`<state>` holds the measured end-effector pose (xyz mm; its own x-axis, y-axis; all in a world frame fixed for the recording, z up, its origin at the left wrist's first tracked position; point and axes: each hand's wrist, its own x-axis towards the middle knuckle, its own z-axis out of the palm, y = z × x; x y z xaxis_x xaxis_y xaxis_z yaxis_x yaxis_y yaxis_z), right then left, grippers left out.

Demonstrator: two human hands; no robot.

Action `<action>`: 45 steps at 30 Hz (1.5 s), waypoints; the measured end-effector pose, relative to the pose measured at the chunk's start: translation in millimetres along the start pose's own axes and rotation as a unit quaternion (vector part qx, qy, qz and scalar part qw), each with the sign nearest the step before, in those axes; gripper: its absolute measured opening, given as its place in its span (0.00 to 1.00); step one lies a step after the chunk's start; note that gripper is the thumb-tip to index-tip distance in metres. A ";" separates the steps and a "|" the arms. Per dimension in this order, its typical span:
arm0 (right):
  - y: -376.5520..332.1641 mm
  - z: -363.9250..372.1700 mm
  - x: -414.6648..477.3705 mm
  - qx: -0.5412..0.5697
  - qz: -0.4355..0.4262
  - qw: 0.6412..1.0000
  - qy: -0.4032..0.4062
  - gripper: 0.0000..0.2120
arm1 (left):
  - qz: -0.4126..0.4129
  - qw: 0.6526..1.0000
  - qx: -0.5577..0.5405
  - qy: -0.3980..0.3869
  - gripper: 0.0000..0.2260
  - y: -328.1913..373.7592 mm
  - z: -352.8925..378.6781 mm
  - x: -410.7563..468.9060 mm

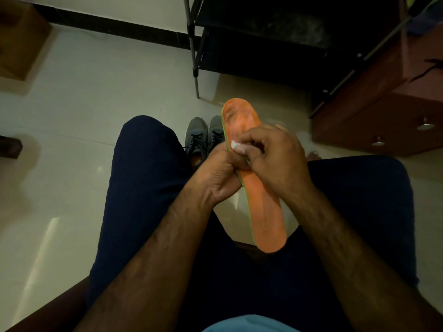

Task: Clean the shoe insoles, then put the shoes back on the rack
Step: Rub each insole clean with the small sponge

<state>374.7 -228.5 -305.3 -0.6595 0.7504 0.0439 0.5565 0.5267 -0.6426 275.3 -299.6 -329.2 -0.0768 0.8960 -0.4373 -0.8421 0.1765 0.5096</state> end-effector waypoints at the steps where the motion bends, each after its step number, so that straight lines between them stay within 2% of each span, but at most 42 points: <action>1: 1.7 -1.0 -3.2 0.003 -0.002 1.000 -0.016 0.07 | 0.005 1.000 -0.003 0.012 0.22 -0.5 -0.4 0.3; 4: 5.2 -3.6 -7.9 0.003 -0.001 1.000 -0.016 0.05 | -0.002 1.000 -0.007 0.005 0.23 -4.8 2.9 -0.1; 6: 3.9 -2.0 -2.7 -0.022 0.012 0.999 0.026 0.01 | -0.014 1.000 0.001 0.001 0.23 -11.4 7.9 2.1; 8: -0.4 1.2 5.6 -0.046 0.034 0.997 0.048 0.02 | -0.009 1.000 0.007 0.012 0.24 -18.7 8.4 3.9; 11: -2.9 3.7 5.7 -0.046 0.045 0.998 -0.003 0.01 | 0.005 0.999 0.011 0.038 0.23 -19.6 0.5 4.4; 14: -4.0 1.8 -4.9 -0.035 0.030 0.998 -0.034 0.03 | 0.016 0.999 0.005 0.051 0.22 -16.0 -6.6 6.4; 19: -2.4 4.0 11.2 -0.065 0.078 0.995 0.017 0.02 | 0.005 0.998 0.040 0.047 0.23 -26.3 2.9 10.6; 23: -4.7 7.9 -4.8 -0.053 0.072 0.996 -0.030 0.04 | 0.036 0.996 0.043 0.070 0.18 -23.4 -6.4 8.9; 27: -5.1 5.4 0.9 -0.077 0.089 0.993 -0.006 0.01 | 0.032 0.995 0.061 0.067 0.15 -25.9 -2.2 11.8; 29: -6.2 8.3 10.8 -0.084 0.110 0.990 0.016 0.04 | 0.035 0.995 0.062 0.066 0.15 -28.3 -2.3 14.4; 34: -10.1 12.0 -8.2 -0.060 0.103 0.993 -0.014 0.02 | 0.045 0.994 0.062 0.084 0.13 -30.2 -7.4 10.0; 39: -3.1 7.9 9.8 -0.076 0.160 0.984 0.023 0.06 | 0.028 0.990 0.108 0.080 0.19 -34.8 -7.2 16.1; 43: -11.2 14.1 -7.4 -0.057 0.151 0.987 0.010 0.03 | 0.044 0.990 0.103 0.089 0.08 -35.3 -9.5 13.0; 45: -11.6 14.6 -8.3 -0.058 0.154 0.986 0.001 0.02 | 0.047 0.988 0.106 0.098 0.07 -35.2 -11.0 14.3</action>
<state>366.4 -246.7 -309.4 -0.4485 0.8829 -0.1388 0.7851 0.3149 -0.5333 298.0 -297.5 -361.4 -0.2690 0.8195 -0.5060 -0.6969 0.1970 0.6896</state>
